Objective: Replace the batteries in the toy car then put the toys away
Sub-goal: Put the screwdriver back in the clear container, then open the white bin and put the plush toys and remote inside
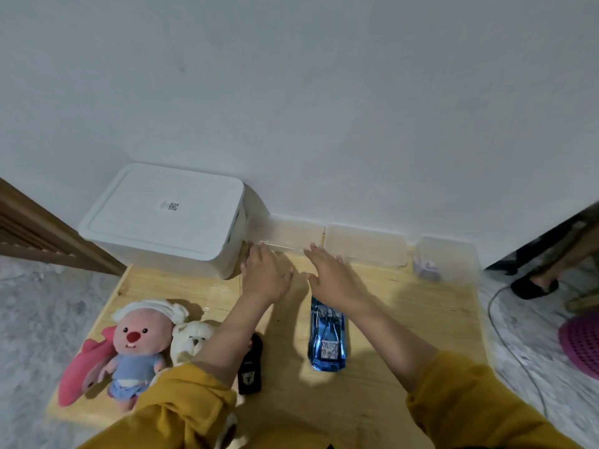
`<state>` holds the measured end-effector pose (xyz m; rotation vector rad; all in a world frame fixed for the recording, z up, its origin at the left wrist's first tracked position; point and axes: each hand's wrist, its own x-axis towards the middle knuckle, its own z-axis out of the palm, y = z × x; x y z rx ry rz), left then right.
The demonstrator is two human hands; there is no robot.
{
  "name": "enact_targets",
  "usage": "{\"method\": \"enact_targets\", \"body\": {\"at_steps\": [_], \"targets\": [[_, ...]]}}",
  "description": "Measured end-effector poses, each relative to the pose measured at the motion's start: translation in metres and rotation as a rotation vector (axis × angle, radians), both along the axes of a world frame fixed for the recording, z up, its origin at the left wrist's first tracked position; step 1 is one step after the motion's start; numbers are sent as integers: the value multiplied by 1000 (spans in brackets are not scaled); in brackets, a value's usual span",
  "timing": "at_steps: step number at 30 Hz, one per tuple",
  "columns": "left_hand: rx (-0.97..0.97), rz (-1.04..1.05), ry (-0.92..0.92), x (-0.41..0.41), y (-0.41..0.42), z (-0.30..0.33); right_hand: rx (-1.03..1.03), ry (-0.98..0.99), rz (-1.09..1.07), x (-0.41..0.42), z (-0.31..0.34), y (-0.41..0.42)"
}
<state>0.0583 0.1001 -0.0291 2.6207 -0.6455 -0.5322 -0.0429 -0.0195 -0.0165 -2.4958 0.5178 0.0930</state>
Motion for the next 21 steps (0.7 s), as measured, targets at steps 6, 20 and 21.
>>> {"method": "enact_targets", "body": {"at_steps": [6,20,21], "targets": [[-346,-6,-123,-33,24,24,139,-212,-67,-14,19,20],[-533,319,-408,53,110,85,217,-439,-195,79,71,90],[-497,352,-388,67,118,86,220,-414,-206,89,72,95]]}}
